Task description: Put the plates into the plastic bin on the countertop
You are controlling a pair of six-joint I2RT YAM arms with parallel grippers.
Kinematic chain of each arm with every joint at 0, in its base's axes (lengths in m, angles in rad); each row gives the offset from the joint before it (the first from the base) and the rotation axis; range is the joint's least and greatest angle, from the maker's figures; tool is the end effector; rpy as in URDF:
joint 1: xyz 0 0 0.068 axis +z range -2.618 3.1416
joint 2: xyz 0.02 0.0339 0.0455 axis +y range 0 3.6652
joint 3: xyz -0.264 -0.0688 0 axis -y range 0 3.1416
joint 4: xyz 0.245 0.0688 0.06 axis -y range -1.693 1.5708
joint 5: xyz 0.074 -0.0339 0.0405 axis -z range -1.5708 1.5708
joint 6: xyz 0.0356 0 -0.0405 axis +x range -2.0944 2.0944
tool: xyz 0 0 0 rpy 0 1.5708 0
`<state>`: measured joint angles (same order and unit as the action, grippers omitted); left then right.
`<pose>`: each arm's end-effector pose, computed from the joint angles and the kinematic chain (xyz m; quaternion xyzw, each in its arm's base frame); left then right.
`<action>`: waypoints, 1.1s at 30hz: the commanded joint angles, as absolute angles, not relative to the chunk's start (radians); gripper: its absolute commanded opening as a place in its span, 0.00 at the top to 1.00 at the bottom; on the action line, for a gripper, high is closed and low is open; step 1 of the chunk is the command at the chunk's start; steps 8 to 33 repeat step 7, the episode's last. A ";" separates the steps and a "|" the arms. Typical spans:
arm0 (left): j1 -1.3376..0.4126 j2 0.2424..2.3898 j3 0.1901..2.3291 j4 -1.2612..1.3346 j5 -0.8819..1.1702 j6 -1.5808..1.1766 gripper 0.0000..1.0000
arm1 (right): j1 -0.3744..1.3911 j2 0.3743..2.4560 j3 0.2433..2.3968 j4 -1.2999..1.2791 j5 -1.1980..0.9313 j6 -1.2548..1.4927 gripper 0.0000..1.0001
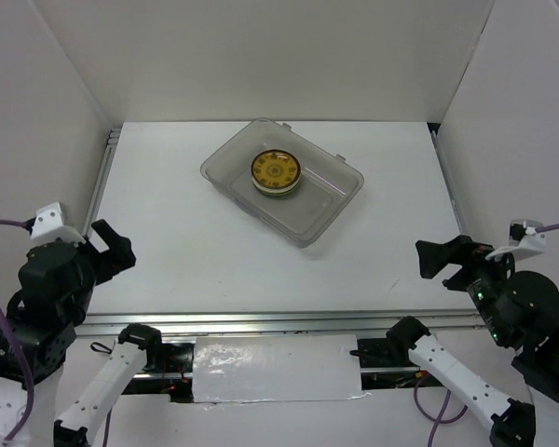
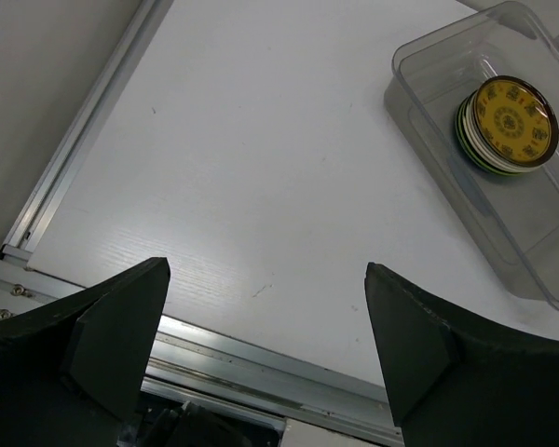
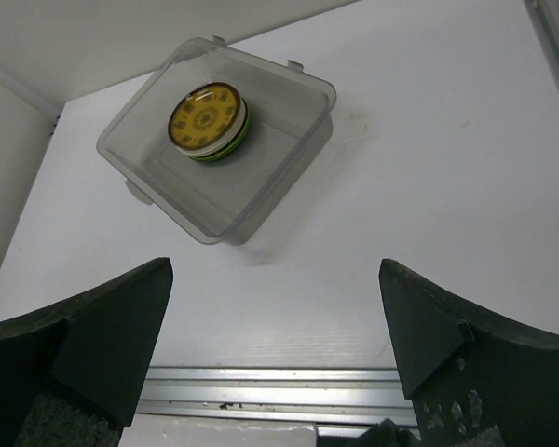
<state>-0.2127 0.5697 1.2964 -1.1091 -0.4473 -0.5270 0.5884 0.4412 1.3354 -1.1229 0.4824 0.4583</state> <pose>0.0417 0.0067 0.4239 -0.2491 0.7786 -0.0260 0.5754 0.0014 -0.0189 0.4309 0.0988 0.7685 0.1397 0.6165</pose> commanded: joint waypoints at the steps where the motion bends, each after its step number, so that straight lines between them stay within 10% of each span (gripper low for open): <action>1: -0.219 0.526 1.290 -1.146 -0.482 -0.543 0.01 | 0.569 0.410 1.332 -1.206 0.522 0.483 0.00; 33: -0.222 0.532 1.312 -1.172 -0.466 -0.555 0.01 | 0.552 0.385 1.310 -1.184 0.454 0.480 0.00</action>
